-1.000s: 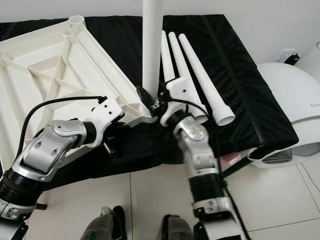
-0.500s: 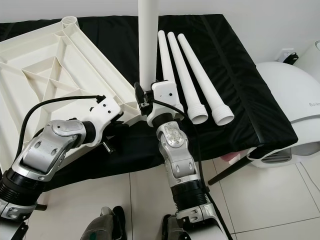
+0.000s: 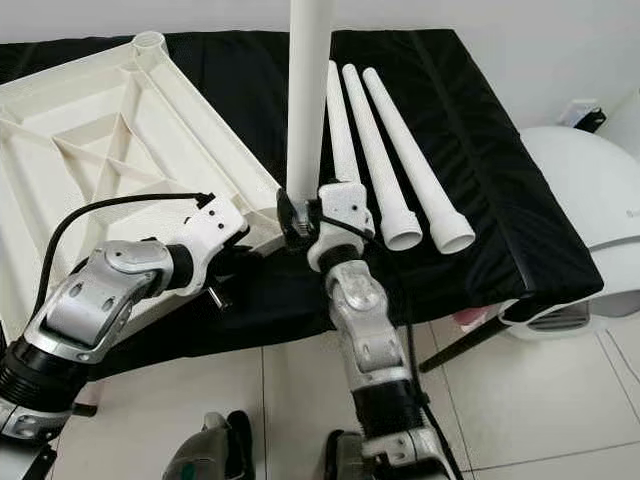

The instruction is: Building children table

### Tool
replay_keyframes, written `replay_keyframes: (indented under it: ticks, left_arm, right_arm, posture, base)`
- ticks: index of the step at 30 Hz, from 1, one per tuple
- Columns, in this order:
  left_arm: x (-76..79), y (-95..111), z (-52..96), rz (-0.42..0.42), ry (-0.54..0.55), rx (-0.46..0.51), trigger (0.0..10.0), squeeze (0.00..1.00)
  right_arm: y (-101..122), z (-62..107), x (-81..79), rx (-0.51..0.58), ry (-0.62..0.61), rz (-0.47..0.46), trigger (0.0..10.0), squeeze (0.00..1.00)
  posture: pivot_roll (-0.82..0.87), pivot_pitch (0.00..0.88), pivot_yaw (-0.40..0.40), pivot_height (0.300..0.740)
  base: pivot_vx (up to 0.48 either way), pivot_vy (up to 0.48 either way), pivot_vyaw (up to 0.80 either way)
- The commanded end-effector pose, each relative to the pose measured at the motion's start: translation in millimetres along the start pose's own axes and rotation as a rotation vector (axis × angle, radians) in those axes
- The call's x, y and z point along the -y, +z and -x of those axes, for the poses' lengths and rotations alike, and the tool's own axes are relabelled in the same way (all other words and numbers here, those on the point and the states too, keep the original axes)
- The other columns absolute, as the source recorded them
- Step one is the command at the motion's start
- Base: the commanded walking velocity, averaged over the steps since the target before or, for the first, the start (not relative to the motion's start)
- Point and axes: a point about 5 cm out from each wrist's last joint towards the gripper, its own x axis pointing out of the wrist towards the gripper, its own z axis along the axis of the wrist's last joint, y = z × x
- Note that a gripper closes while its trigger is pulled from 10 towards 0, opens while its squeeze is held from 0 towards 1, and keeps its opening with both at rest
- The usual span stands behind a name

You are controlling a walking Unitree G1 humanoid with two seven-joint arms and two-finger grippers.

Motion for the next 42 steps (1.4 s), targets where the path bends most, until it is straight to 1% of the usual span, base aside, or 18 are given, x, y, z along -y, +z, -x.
replay_keyframes:
  ticks: [1, 6, 7, 8, 10, 11, 13, 16, 17, 22, 25, 26, 32, 36, 37, 38, 40, 42]
  left_arm:
    - [-0.7, 1, 2.9, -0.031, 0.012, 0.012, 10.0, 0.00]
    - [-1.2, 1, 2.5, -0.033, 0.012, 0.010, 10.0, 0.00]
    - [-1.8, 2, 0.5, -0.030, 0.005, 0.016, 10.0, 1.00]
    - [-1.8, 2, 0.5, -0.030, 0.005, 0.016, 10.0, 1.00]
    - [-2.0, 3, -0.7, -0.021, -0.003, 0.025, 10.0, 1.00]
    - [-2.0, 3, -0.7, -0.021, -0.003, 0.025, 10.0, 1.00]
    - [-1.7, 3, -0.8, -0.026, -0.011, 0.030, 10.0, 1.00]
    - [-1.2, 3, -0.8, -0.028, -0.020, 0.032, 10.0, 1.00]
    - [-0.8, 3, -1.0, -0.029, -0.024, 0.033, 10.0, 1.00]
    - [-1.1, 4, -1.3, -0.037, -0.022, 0.032, 10.0, 1.00]
    - [-4.7, 4, 0.6, -0.053, -0.006, 0.029, 10.0, 1.00]
    - [-5.9, 5, 1.8, -0.059, -0.003, 0.031, 10.0, 0.00]
    - [-8.6, 6, 4.4, -0.064, 0.001, 0.039, 10.0, 0.00]
    - [-11.7, 12, 10.7, -0.077, -0.002, 0.066, 10.0, 0.00]
    - [-11.7, 12, 10.7, -0.077, -0.002, 0.066, 10.0, 0.00]
    - [-13.4, 11, 12.7, -0.086, 0.000, 0.064, 10.0, 0.00]
    - [-13.7, 11, 13.1, -0.088, 0.001, 0.063, 10.0, 0.00]
    - [-12.4, 16, 16.9, -0.082, -0.020, 0.087, 10.0, 0.00]
  right_arm:
    - [1, 9.1, 8.1, 0.007, -0.010, -0.001, 10.0, 0.00]
    - [2, 16.1, 13.0, 0.014, -0.012, 0.007, 10.0, 0.00]
    - [-2, 33.0, 27.1, -0.004, -0.045, 0.023, 10.0, 0.00]
    - [-2, 33.0, 27.1, -0.004, -0.045, 0.023, 10.0, 0.00]
    - [-1, 44.5, 33.9, -0.001, -0.057, 0.029, 10.0, 0.00]
    - [-1, 44.5, 33.9, -0.001, -0.057, 0.029, 10.0, 0.00]
    - [3, 53.5, 35.8, 0.022, -0.049, 0.005, 10.0, 0.00]
    - [7, 59.9, 38.2, 0.040, -0.045, -0.009, 10.0, 0.00]
    - [7, 61.4, 38.5, 0.044, -0.035, -0.030, 10.0, 0.00]
    - [13, 61.1, 37.9, 0.075, 0.029, -0.062, 10.0, 0.00]
    - [21, 57.9, 35.3, 0.103, 0.121, -0.091, 10.0, 0.00]
    - [23, 56.5, 35.5, 0.107, 0.143, -0.099, 10.0, 0.00]
    - [29, 54.0, 38.3, 0.113, 0.186, -0.094, 10.0, 0.00]
    - [38, 48.7, 47.7, 0.099, 0.287, -0.079, 10.0, 0.00]
    - [38, 48.7, 47.7, 0.099, 0.287, -0.079, 10.0, 0.00]
    - [39, 48.1, 53.0, 0.093, 0.294, -0.068, 10.0, 0.00]
    - [39, 47.9, 54.3, 0.092, 0.293, -0.067, 10.0, 0.00]
    - [39, 47.4, 58.8, 0.072, 0.307, -0.060, 10.0, 0.00]
  posture:
    - [-0.01, 0.185, -0.019, 0.740]
    - [-0.02, 0.182, -0.016, 0.740]
    - [-0.03, 0.180, -0.010, 0.740]
    - [-0.03, 0.180, -0.010, 0.740]
    - [-0.04, 0.182, -0.007, 0.740]
    - [-0.04, 0.182, -0.007, 0.740]
    - [-0.04, 0.188, -0.002, 0.740]
    - [-0.05, 0.192, 0.000, 0.740]
    - [-0.05, 0.194, 0.000, 0.740]
    - [-0.04, 0.198, 0.000, 0.740]
    - [-0.04, 0.197, -0.004, 0.740]
    - [-0.03, 0.195, -0.005, 0.740]
    - [-0.03, 0.193, -0.006, 0.740]
    - [-0.03, 0.193, -0.003, 0.740]
    - [-0.03, 0.193, -0.003, 0.740]
    - [-0.03, 0.192, -0.002, 0.740]
    - [-0.03, 0.192, -0.002, 0.740]
    - [-0.03, 0.192, 0.000, 0.740]
  base:
    - [0.000, 0.000, 0.00]
    - [0.000, 0.000, 0.00]
    - [0.000, 0.000, 0.00]
    - [0.000, 0.000, 0.00]
    - [0.000, 0.000, 0.00]
    - [0.000, 0.000, 0.00]
    - [0.000, 0.000, 0.00]
    - [0.000, 0.000, 0.00]
    - [0.000, 0.000, 0.00]
    - [0.000, 0.000, 0.00]
    - [0.000, 0.000, 0.00]
    - [0.000, 0.000, 0.00]
    - [0.000, 0.000, 0.00]
    - [0.000, 0.000, 0.00]
    - [0.000, 0.000, 0.00]
    - [0.000, 0.000, 0.00]
    - [0.000, 0.000, 0.00]
    - [0.000, 0.000, 0.00]
